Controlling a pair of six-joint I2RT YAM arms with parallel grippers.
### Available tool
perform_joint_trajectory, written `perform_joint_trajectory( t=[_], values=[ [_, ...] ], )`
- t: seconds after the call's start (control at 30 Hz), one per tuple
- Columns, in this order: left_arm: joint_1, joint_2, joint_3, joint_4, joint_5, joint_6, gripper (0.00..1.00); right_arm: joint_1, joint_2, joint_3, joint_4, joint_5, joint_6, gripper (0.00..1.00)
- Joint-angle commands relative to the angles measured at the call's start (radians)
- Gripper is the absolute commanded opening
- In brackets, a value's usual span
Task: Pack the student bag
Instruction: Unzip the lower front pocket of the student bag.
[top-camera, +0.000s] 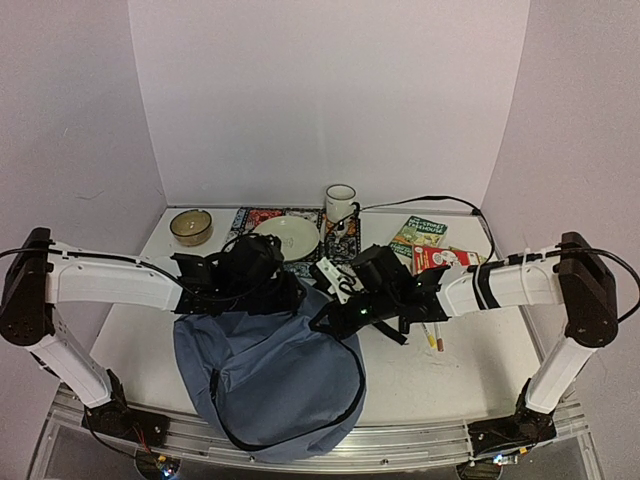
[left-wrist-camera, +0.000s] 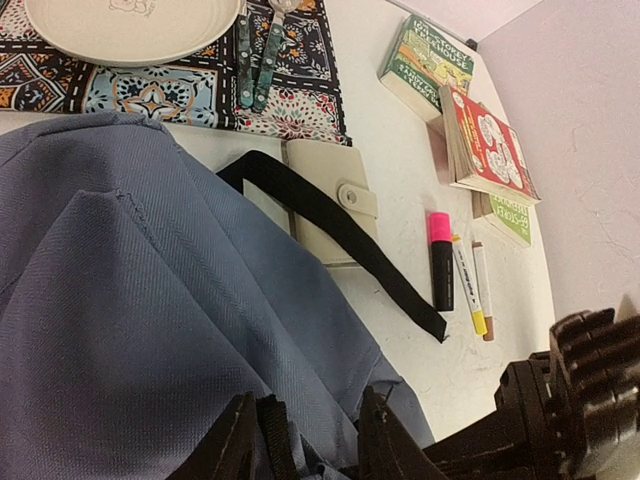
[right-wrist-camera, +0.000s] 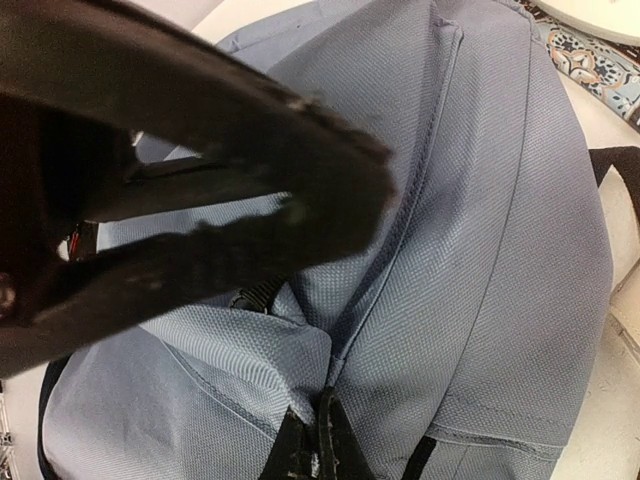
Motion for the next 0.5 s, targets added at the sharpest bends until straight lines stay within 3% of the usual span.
perform_joint_trajectory(
  t=[0.0,0.27,0.47],
  values=[
    [0.012,0.031,0.059,-0.017,0.014,0.026,0.36,0.023,-0.016,0.047,-0.013,-0.009,-0.027,0.00],
    [0.013,0.020,0.050,-0.062,-0.015,0.016,0.35,0.028,-0.026,0.048,-0.021,0.005,-0.037,0.00],
    [0.013,0.071,0.078,-0.062,0.050,0.028,0.23,0.030,-0.019,0.051,-0.021,0.012,-0.038,0.00]
  ],
)
